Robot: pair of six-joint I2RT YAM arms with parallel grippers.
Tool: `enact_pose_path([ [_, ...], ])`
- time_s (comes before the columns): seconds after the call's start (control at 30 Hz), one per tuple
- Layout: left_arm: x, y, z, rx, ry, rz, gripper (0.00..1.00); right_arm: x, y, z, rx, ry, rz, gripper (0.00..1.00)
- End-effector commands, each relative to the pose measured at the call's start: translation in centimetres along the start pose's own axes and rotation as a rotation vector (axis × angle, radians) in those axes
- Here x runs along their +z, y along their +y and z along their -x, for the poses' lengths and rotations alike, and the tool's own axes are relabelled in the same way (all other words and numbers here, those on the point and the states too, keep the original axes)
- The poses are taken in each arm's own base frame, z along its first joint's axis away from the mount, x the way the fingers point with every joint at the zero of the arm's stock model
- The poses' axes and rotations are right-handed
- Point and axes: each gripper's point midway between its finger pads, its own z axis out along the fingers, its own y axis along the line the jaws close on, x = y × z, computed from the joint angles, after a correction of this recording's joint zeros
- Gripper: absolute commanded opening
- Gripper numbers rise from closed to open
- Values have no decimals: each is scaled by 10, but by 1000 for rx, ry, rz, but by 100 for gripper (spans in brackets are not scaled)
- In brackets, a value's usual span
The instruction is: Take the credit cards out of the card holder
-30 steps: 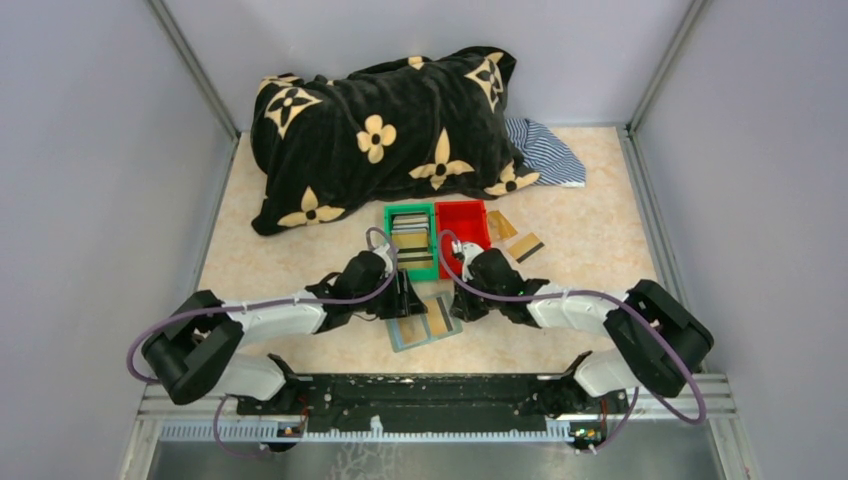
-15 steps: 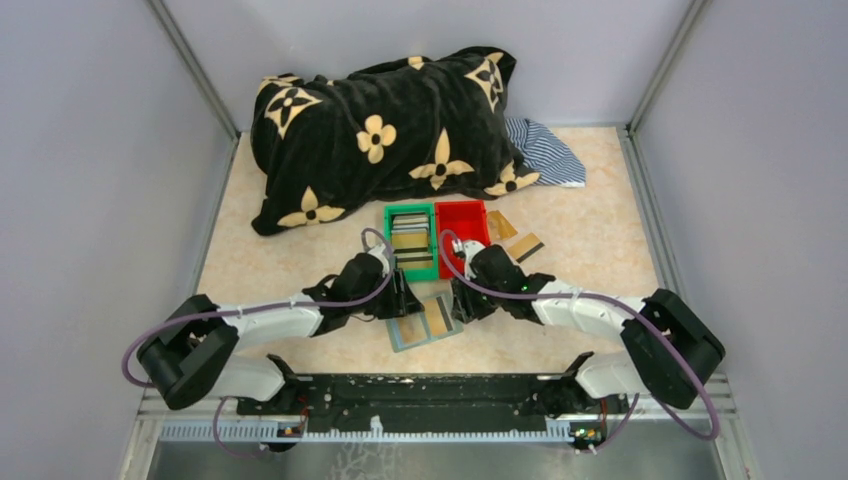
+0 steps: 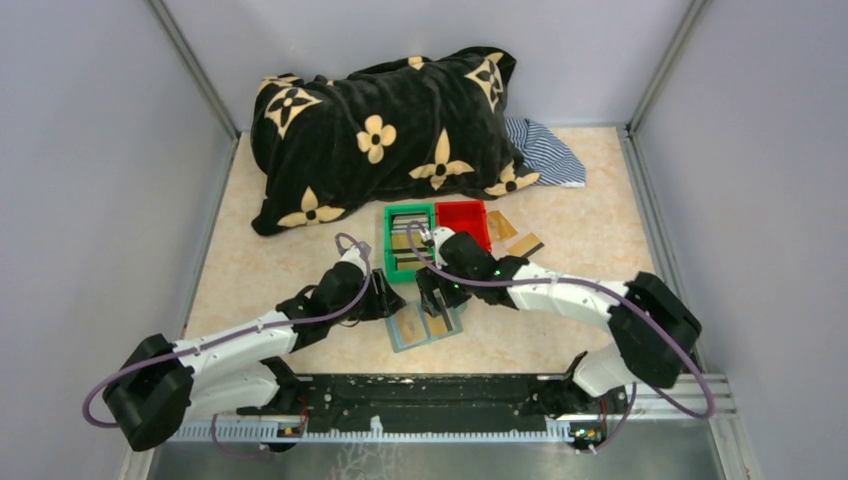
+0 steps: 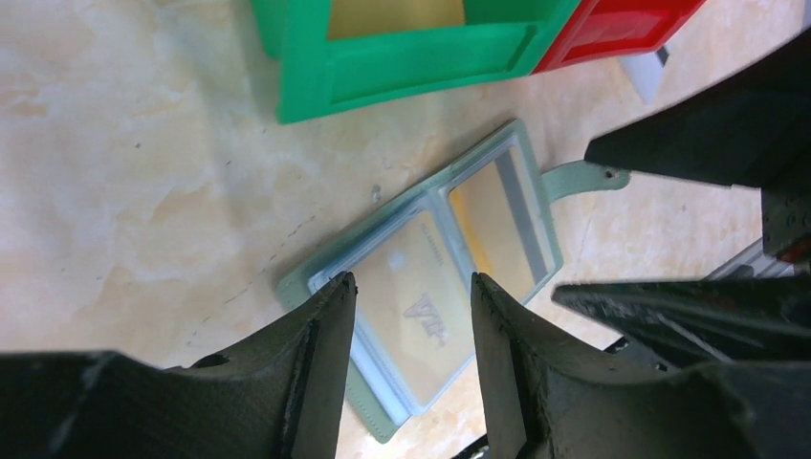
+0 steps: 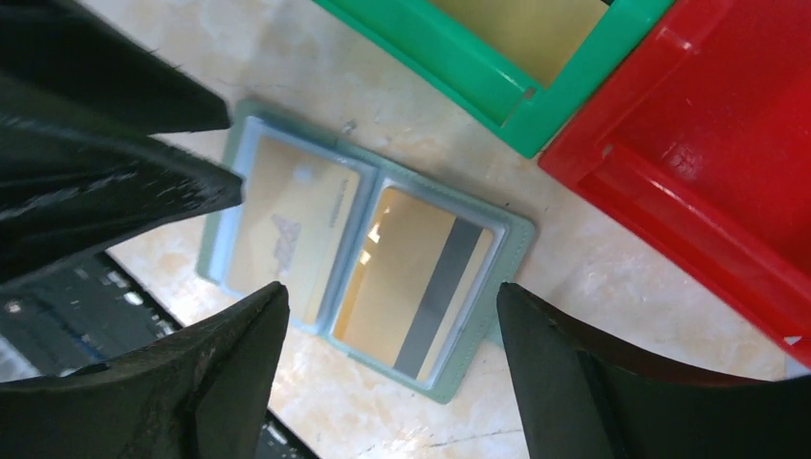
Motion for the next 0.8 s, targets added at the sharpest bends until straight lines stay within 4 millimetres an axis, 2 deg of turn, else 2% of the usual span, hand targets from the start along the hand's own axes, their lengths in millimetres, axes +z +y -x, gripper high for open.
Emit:
enact_pose_path([
  [0.0, -3, 11, -8, -14, 0, 14, 54, 17, -11, 2, -40, 75, -84, 82],
  [0.27, -8, 18, -8, -30, -31, 18, 54, 27, -15, -5, -61, 155, -160, 87],
  [0.6, -8, 20, -13, -25, -18, 13, 54, 34, -7, -7, -88, 173, -185, 87],
  [0.63, -8, 20, -13, -26, -19, 12, 54, 40, -11, -16, -89, 205, -197, 87],
  [0.77, -9, 22, -14, -25, -19, 15, 54, 44, -11, -21, -83, 220, -210, 85],
])
